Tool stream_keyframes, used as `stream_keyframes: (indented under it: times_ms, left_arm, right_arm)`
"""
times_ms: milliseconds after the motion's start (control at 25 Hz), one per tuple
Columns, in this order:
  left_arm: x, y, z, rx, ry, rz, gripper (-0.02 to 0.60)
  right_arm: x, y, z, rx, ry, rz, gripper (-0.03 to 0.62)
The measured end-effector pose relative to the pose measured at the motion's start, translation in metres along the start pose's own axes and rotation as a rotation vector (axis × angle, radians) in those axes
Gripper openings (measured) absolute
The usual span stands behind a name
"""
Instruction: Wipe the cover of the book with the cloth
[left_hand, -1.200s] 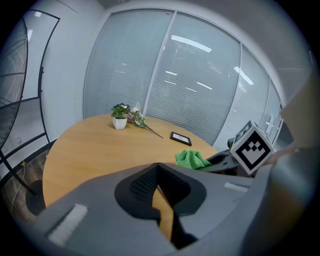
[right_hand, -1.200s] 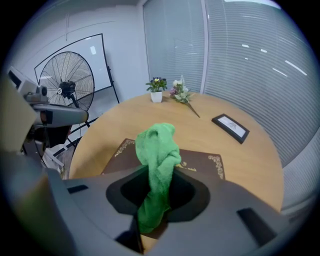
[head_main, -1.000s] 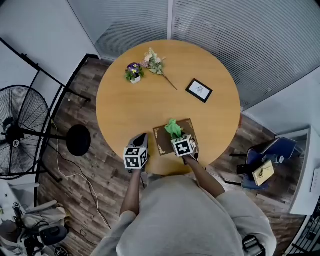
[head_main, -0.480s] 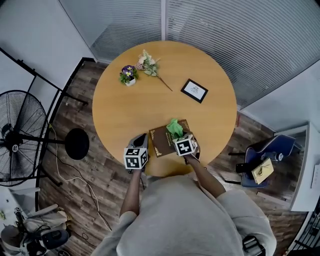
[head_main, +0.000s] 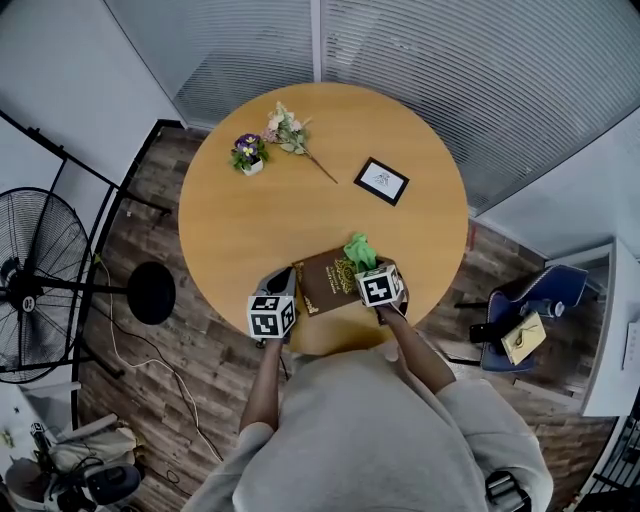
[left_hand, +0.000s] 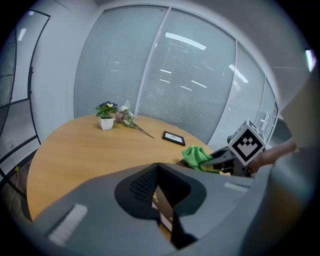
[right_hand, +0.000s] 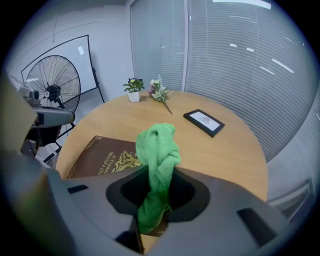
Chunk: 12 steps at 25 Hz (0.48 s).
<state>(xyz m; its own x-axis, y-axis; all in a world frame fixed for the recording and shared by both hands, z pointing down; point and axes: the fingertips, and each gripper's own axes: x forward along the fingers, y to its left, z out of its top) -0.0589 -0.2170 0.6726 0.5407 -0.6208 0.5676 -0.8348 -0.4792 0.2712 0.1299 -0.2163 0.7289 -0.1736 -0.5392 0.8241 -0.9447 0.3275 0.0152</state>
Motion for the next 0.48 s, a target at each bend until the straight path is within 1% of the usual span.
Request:
stream_keyframes:
  times_ms: [240,480]
  left_arm:
    - [0.001,-0.001,0.000,0.003,0.002,-0.005,0.009]
    - [-0.003,-0.001,-0.003,0.006,0.003,-0.004,0.009]
  right_arm:
    - [-0.001,-0.016,-0.002,0.004,0.003,-0.026,0.098]
    - [-0.003,-0.036,-0.008,-0.002,0.003,-0.071,0.098]
